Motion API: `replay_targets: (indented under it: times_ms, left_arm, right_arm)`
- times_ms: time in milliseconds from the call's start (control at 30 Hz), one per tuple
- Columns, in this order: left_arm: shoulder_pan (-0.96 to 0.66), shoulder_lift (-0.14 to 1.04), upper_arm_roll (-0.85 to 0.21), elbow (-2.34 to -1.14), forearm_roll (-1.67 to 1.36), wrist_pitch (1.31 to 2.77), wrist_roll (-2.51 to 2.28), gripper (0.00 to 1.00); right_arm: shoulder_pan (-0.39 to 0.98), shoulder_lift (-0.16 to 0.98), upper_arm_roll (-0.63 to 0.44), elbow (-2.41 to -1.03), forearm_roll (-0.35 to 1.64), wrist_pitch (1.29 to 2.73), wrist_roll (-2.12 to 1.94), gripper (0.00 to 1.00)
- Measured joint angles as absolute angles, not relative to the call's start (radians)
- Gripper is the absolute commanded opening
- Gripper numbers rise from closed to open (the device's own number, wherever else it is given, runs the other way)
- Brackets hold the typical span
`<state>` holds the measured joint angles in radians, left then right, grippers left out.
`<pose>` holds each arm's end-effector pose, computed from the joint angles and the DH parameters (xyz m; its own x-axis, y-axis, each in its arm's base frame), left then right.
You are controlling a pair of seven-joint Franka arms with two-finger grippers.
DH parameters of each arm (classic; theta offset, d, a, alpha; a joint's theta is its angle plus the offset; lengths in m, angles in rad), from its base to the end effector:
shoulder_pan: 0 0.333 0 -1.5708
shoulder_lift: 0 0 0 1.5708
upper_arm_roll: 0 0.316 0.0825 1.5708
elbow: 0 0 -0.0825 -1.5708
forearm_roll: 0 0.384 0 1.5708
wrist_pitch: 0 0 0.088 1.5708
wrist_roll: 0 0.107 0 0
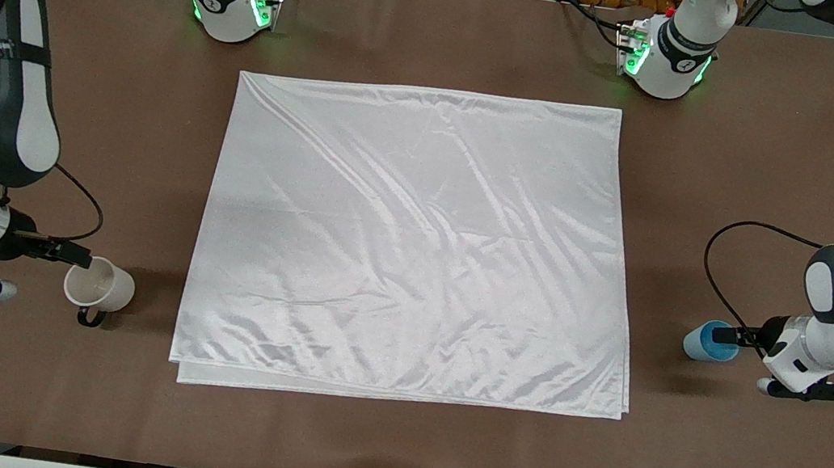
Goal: Place blue cup into white mug on cloth
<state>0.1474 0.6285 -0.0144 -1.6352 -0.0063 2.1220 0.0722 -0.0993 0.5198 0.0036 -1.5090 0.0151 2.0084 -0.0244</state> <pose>0.6666 0.0900 0.2400 0.9881 0.0643 -0.1399 0.0682 -0.9974 0.0235 0.6921 -0.0659 0.3617 0.9967 -0.0780 -0.0201 -0.0784 -0.9968 -0.0158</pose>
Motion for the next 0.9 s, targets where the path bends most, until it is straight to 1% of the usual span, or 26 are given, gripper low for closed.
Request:
replay_targets:
  times_ms: [167,200,300,500,667,767,900]
  left_arm:
    - [0.148,0.629,-0.015,-1.636,-0.006,2.124,0.072,1.00]
    - [0.148,0.630,-0.015,-1.637,-0.006,2.125,0.072,0.99]
    - [0.148,0.631,-0.015,-1.637,-0.006,2.131,0.072,0.89]
    - [0.148,0.636,-0.015,-1.640,-0.006,2.145,0.072,0.65]
    - [0.147,0.639,-0.016,-1.643,-0.006,2.162,0.072,0.48]
    - [0.147,0.640,-0.017,-1.644,-0.006,2.163,0.072,0.36]
    - [0.146,0.640,-0.018,-1.644,-0.006,2.164,0.072,0.17]
  right_arm:
    - [-0.100,0.536,0.004,-1.507,0.015,2.043,-0.025,1.00]
    - [-0.100,0.539,0.004,-1.507,0.015,2.051,-0.025,1.00]
    - [-0.100,0.548,0.004,-1.507,0.015,2.083,-0.025,1.00]
    - [-0.101,0.583,0.003,-1.507,0.015,2.155,-0.025,1.00]
    - [-0.101,0.616,0.003,-1.506,0.015,2.206,-0.025,1.00]
    - [-0.101,0.631,0.003,-1.506,0.015,2.231,-0.025,1.00]
    - [-0.102,0.647,0.003,-1.505,0.015,2.262,-0.025,1.00]
